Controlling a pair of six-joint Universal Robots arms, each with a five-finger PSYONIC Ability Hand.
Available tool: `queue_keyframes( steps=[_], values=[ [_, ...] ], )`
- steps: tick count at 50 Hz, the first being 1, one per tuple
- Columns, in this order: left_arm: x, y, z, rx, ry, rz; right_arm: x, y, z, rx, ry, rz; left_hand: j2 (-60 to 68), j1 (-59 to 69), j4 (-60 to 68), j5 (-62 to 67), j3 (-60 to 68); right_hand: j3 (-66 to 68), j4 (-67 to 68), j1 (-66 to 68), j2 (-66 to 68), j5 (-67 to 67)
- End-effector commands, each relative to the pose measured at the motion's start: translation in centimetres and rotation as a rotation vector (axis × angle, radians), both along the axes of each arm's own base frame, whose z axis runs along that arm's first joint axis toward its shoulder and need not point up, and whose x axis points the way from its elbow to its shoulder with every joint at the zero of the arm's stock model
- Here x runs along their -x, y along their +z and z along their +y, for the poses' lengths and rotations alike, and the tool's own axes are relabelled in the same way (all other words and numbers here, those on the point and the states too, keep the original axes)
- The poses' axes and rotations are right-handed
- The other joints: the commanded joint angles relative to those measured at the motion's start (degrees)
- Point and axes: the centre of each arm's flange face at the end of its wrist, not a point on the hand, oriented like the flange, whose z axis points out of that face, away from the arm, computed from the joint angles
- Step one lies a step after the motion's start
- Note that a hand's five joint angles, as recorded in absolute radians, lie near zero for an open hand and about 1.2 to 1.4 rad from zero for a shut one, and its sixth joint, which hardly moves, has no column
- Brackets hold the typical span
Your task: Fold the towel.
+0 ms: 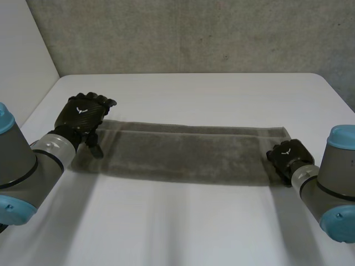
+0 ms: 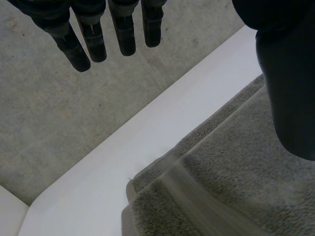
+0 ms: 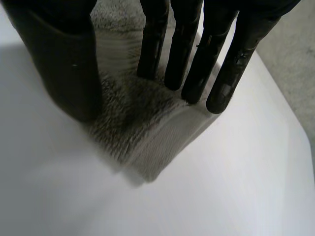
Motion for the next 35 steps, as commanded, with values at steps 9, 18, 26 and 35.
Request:
queue_keyframes(
  steps=[9,18,26,35],
  values=[
    [-0.1,-0.1,0.0,-0.006,0.003,-0.002,6.3,5.9,-3.7,0.172,-0.230,0.055,-3.23,-4.11,-3.60,-11.48,-2.65,30.19,31.20,30.19,29.95,31.24],
    [-0.3,0.0,-0.1,-0.002,0.008,-0.001,10.3,10.1,-6.7,0.327,-0.282,0.258,-3.23,-4.11,-3.60,-11.48,-2.65,30.19,31.20,30.19,29.95,31.24],
    [-0.3,0.4,-0.1,0.008,0.011,0.003,1.9,14.6,-5.7,0.506,-0.068,0.198,-3.40,-4.28,-3.76,-11.64,-2.82,30.19,31.20,30.19,29.95,31.24],
    [0.0,0.7,0.3,0.017,0.005,0.006,-13.3,12.1,4.0,0.504,0.419,0.092,-3.57,-4.45,-3.93,-11.81,-2.98,30.19,31.20,30.19,29.95,31.24]
  ],
)
